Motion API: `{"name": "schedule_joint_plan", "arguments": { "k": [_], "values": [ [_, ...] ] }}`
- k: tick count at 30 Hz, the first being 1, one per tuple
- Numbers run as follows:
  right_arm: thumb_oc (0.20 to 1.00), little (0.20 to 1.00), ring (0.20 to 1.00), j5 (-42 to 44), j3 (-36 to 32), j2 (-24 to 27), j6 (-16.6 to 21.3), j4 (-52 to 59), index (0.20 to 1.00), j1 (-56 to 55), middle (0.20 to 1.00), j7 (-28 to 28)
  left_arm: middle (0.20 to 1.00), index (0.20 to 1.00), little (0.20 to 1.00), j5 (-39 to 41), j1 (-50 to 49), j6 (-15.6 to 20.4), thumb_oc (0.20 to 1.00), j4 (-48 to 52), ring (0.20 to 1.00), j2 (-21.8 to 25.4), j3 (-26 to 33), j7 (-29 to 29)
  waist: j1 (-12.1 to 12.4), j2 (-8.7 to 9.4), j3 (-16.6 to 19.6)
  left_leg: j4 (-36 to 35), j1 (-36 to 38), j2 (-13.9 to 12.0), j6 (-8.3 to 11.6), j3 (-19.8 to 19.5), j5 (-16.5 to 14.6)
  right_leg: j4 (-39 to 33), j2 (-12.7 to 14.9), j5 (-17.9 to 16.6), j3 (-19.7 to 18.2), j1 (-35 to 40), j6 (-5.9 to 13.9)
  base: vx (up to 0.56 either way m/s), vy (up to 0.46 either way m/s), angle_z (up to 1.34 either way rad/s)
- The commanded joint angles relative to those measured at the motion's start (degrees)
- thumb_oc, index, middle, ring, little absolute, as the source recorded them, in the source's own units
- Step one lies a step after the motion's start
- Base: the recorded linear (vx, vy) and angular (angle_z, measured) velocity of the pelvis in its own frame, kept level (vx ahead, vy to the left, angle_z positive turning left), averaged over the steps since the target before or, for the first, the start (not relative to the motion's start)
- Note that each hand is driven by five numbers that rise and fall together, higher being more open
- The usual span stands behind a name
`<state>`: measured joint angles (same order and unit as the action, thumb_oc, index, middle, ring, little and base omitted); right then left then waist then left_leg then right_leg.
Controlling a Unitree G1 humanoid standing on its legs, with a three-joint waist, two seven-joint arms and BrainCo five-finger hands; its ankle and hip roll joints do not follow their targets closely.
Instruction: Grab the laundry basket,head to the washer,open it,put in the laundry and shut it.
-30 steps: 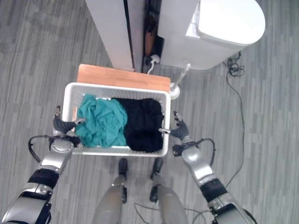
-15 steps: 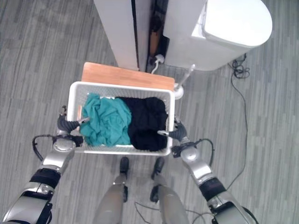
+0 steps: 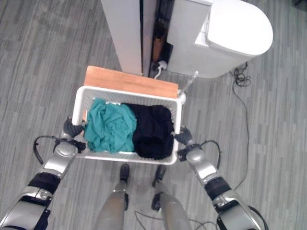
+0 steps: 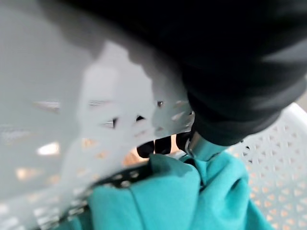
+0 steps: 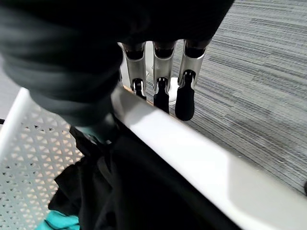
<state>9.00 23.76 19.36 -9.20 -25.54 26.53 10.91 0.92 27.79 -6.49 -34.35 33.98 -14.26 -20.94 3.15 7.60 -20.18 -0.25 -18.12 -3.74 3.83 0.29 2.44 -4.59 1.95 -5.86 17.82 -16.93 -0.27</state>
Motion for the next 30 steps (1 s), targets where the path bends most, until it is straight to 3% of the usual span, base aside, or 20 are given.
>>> {"name": "schedule_joint_plan", "arguments": {
  "k": [1, 12, 20, 30],
  "values": [
    [0.200, 0.200, 0.200, -3.4, -1.1, -0.8, 1.6, 3.4, 0.200, 0.1, 0.200, -0.8, 0.200, 0.200, 0.200, -3.8, 1.5, -0.8, 0.200, 0.0, 0.200, 0.9, -1.7, 3.7, 0.4, 1.82, -0.2, 1.9, -1.7, -0.7, -1.68, -2.4, -3.1, 2.4, 6.9, 0.4, 1.4, 0.2, 7.81, 0.00, 0.000, 0.00],
    [0.200, 0.200, 0.200, -3.3, -4.0, -1.8, 2.7, 3.2, 0.200, -4.0, 0.200, -0.3, 0.200, 0.200, 0.200, -7.2, -2.1, -0.1, 0.200, 5.2, 0.200, 0.0, -2.4, 5.2, 0.3, 0.73, 1.4, 2.3, -1.0, 0.6, -2.60, -3.3, -4.3, 3.1, 7.9, 1.1, 1.0, 1.2, 7.94, 0.01, 0.015, 0.00],
    [0.200, 0.200, 0.200, -1.7, -6.9, -0.9, 3.7, 4.8, 0.200, -9.8, 0.200, -1.5, 0.200, 0.200, 0.200, -9.8, -10.1, 1.6, 0.200, 9.3, 0.200, -1.8, -3.1, 6.8, -0.1, -0.82, 4.4, 1.7, 5.3, 2.4, -4.36, -2.5, -6.1, 6.4, 8.9, 2.9, -0.7, 4.7, 8.24, 0.07, 0.091, 0.00],
    [0.200, 0.200, 0.200, -0.4, -13.1, 2.7, 4.8, 10.9, 0.200, -16.6, 0.200, -3.7, 0.200, 0.200, 0.200, -11.6, -16.0, 4.0, 0.200, 17.6, 0.200, -0.7, -3.7, 11.0, -1.5, -2.59, 9.1, 0.7, 13.4, 3.7, -6.12, -1.4, -7.8, 8.4, 8.7, 4.4, -2.2, 9.8, 9.06, 0.08, 0.083, -0.12]
  ]
}}
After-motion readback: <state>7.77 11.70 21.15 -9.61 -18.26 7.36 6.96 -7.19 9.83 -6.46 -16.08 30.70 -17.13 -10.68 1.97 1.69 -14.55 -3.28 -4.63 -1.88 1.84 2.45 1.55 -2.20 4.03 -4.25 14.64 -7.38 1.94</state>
